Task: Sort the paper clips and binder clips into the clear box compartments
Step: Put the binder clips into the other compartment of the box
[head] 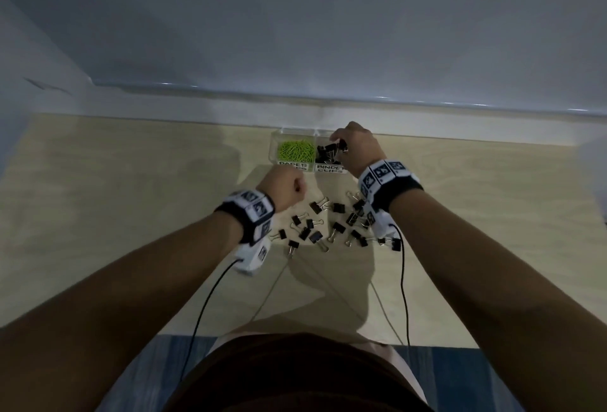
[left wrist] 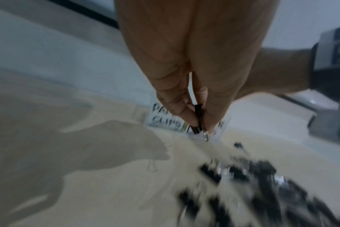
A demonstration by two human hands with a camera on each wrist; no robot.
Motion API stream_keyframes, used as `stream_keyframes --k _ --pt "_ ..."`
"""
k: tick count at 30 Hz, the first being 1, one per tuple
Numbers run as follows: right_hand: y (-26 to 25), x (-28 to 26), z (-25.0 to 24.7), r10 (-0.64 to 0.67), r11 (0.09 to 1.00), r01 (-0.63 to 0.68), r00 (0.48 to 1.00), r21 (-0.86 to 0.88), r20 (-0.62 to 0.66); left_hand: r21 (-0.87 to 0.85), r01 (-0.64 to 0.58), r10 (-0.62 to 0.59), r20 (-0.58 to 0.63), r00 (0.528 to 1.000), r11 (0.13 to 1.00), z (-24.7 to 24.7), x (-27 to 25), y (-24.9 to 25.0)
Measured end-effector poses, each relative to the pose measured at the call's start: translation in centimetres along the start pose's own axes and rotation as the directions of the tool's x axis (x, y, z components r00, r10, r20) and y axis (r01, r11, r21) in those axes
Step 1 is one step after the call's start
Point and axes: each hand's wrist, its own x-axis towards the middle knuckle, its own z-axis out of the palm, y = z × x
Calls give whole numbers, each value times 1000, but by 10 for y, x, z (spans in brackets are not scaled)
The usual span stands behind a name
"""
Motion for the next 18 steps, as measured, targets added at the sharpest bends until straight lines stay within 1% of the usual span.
stream_keyframes --k 1,3,4,5,6,8,10,11,13,16,17,18 --pt "0 -1 0 13 1000 -13 1000 -12 3 -19 -24 23 -41 999 1000 -6 13 12" --pt "3 -12 2 10 1000 -11 998 -15 -57 -38 -78 73 -122 990 996 -16 39 34" --pt "6 -20 4 1 1000 -2 996 -11 -95 -35 -104 97 -150 984 994 -18 51 42" --pt "9 -29 8 6 1000 -7 994 -11 -106 -22 -124 118 -167 979 992 -19 62 50" --pt "13 -39 14 28 999 -29 997 -15 -77 -5 -132 129 -167 977 991 -17 71 55" --pt "21 -58 31 81 996 -77 994 -42 78 39 -125 129 -133 983 991 -10 85 60" --pt "24 -72 49 81 993 -59 970 -100 230 91 -118 127 -101 987 989 0 94 58" --pt "25 -77 57 64 993 -34 960 -112 274 106 -120 130 -94 987 987 4 96 56" --pt "26 -81 67 25 996 4 950 -91 311 137 -154 168 -94 981 979 9 91 52" --pt "27 -82 73 -53 986 97 955 -139 293 198 -228 255 -123 959 953 18 66 44" --pt "27 -83 73 -69 980 119 955 -161 287 211 -232 258 -105 960 950 24 55 38" --pt "29 -82 73 -78 976 131 956 -173 284 214 -213 232 -70 970 953 31 44 30"
